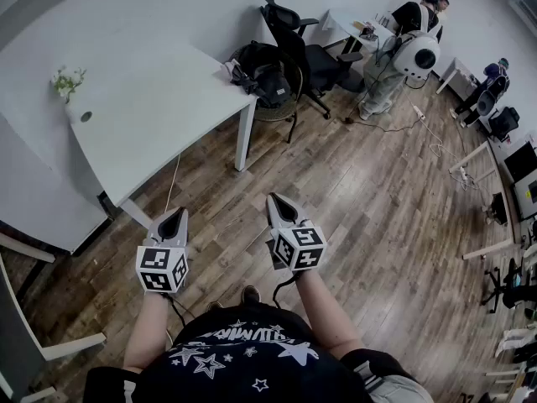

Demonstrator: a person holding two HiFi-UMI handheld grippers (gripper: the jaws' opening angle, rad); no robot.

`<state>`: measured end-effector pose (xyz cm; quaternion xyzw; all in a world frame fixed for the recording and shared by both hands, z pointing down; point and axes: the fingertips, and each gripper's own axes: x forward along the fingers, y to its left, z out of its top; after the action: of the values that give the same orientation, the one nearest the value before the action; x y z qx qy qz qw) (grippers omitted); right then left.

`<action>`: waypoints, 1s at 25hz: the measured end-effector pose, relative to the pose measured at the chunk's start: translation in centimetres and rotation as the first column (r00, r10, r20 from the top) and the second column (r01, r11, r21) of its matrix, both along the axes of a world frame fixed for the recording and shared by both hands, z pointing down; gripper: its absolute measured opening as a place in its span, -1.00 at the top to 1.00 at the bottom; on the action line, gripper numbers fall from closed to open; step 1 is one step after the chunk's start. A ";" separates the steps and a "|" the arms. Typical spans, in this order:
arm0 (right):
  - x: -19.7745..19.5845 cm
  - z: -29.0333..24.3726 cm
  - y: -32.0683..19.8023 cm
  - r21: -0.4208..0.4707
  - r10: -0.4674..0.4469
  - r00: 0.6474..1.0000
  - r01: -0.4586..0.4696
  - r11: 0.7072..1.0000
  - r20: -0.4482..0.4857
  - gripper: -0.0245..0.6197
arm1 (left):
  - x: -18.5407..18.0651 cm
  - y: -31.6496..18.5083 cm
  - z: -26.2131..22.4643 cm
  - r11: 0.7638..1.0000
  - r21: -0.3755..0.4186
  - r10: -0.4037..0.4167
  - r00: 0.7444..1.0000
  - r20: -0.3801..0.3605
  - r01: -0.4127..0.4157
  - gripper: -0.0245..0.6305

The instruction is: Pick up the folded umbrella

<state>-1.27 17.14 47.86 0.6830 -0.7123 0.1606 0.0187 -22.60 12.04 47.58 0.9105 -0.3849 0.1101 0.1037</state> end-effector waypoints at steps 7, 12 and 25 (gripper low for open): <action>4.1 0.8 0.9 -0.002 0.020 0.998 -0.020 1.000 0.054 0.87 | 3.4 1.2 0.4 0.999 -0.019 -0.029 1.000 0.010 0.030 0.92; 7.0 1.4 1.2 0.003 0.022 0.999 -0.022 1.000 0.033 0.87 | 6.6 2.0 0.4 1.000 -0.010 -0.025 0.999 0.025 0.025 0.92; 10.8 3.9 1.7 -0.024 -0.037 0.997 0.039 0.999 0.064 0.87 | 10.2 3.7 2.8 0.994 -0.077 -0.075 0.997 0.032 0.077 0.92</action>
<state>9.52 18.81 51.74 0.6637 -0.7232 0.1909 0.0080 -12.43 15.79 50.35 0.8887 -0.4162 0.1341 0.1379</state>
